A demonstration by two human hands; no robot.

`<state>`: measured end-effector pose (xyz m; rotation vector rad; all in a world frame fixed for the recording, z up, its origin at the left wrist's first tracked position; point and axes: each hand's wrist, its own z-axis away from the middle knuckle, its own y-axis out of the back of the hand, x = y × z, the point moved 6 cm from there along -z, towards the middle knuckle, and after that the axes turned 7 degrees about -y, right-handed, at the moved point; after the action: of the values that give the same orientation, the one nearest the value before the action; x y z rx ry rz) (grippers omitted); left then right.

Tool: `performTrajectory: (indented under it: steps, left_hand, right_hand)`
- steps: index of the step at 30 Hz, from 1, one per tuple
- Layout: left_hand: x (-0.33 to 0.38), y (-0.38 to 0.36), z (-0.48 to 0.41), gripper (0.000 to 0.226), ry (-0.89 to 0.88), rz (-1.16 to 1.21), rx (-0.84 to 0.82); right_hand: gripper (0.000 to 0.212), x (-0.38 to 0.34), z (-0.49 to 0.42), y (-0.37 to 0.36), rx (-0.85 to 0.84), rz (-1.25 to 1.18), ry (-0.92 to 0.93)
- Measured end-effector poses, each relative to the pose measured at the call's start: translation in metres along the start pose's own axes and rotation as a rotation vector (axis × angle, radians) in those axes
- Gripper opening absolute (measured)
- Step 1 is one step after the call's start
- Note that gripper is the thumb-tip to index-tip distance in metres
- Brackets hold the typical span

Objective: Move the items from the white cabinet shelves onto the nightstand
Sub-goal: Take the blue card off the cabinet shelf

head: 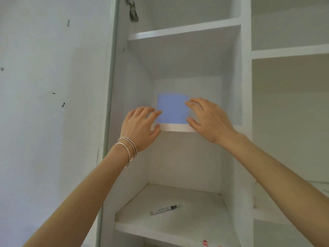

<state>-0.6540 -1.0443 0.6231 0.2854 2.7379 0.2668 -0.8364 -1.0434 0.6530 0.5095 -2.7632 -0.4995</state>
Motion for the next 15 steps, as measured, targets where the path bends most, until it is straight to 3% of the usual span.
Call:
performTrajectory:
  steps: [15]
  left_hand:
    - [-0.026, -0.051, -0.041, 0.049, 0.032, 0.125, 0.047]
  right_hand:
    - [0.063, 0.033, -0.095, -0.052, -0.198, -0.058, -0.163]
